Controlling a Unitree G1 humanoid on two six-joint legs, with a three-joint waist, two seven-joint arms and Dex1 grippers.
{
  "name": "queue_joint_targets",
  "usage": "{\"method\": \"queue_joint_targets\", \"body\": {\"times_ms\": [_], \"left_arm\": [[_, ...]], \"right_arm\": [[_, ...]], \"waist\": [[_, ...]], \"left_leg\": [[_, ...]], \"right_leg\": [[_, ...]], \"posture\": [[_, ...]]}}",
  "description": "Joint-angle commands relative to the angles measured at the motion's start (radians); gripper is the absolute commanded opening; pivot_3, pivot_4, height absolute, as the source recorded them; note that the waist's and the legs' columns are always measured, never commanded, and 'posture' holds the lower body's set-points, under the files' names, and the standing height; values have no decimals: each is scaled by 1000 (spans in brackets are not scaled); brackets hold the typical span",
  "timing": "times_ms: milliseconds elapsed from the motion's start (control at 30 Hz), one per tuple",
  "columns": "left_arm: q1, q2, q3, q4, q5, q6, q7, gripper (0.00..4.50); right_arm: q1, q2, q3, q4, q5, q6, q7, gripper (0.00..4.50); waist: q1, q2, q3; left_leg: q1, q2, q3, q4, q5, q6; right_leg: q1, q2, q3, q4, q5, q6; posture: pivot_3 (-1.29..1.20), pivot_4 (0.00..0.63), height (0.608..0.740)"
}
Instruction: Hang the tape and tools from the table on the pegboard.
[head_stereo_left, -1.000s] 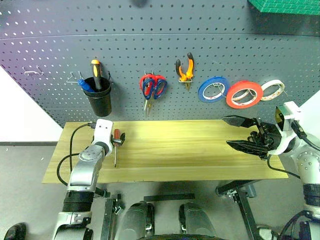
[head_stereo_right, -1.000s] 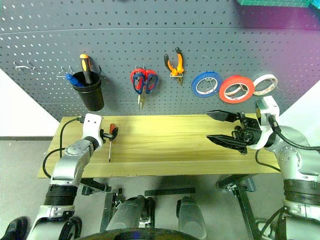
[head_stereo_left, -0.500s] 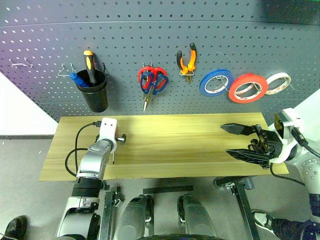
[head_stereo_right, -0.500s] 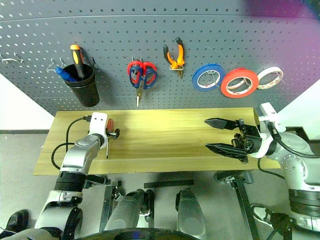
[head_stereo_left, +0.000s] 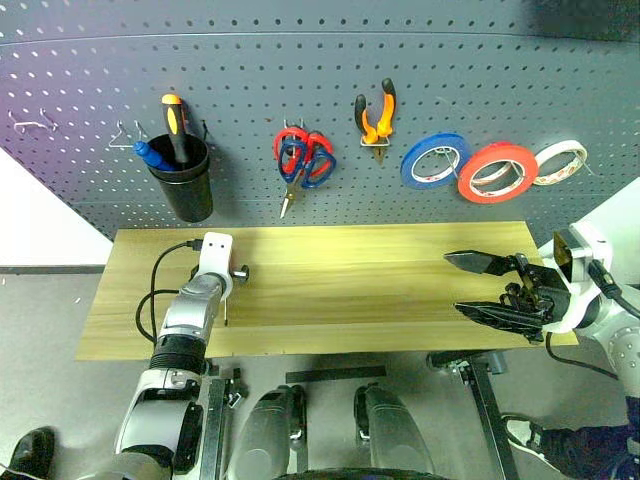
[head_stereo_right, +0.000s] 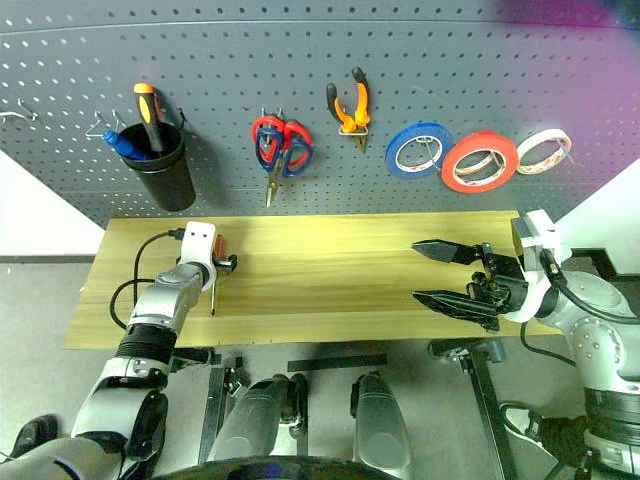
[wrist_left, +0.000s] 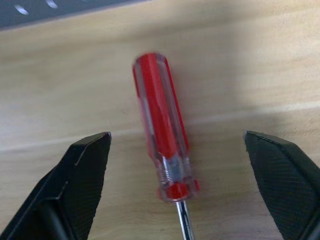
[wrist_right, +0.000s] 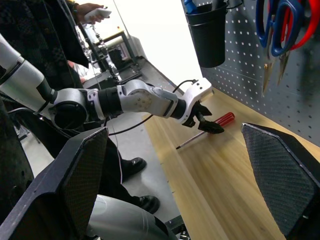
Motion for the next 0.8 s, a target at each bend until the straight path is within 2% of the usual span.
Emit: {"method": "queue_joint_targets", "body": {"times_ms": [33,267,300,533,633,800], "left_arm": [[-14,-6,40,27,-7,-8,46,3306],[-13,-10,18,38,5,17,46,942],[-11,-16,24,27,-4,22,41,826],[65,-27,9,-138,-18,134,11,832],[130,-24,2,-282,-40,224,-26,832],[236,0,-22,-518,-30,266,-49,832]], "right_arm": [[6,-25,-39,-33,26,4,-2,4500],[9,-33,-49,-30,34,4,-7,4500],[6,-32,-47,-28,32,2,-8,4500],[-28,-30,-32,8,19,-12,9,4500],[-46,-24,-32,28,25,-13,18,4500],[-71,-16,-16,73,28,-19,59,4500]], "waist": [[0,-1,3],[1,-1,3],[1,-1,3],[1,-1,3],[0,-1,3],[5,-1,3]], "left_leg": [[0,0,0,0,0,0],[0,0,0,-1,-1,-2],[0,0,0,-1,-1,-2],[0,0,1,-1,-1,-2],[0,0,1,-2,-1,-2],[0,0,1,-2,-1,-2]], "right_leg": [[0,0,0,0,0,0],[0,0,0,-1,0,0],[0,0,0,-1,0,0],[0,0,0,-1,0,0],[0,0,0,-2,0,0],[0,0,0,-2,0,0]], "posture": [[-167,268,740],[-172,264,740],[-171,259,740],[-156,247,740],[-144,237,740],[-116,212,740]]}}
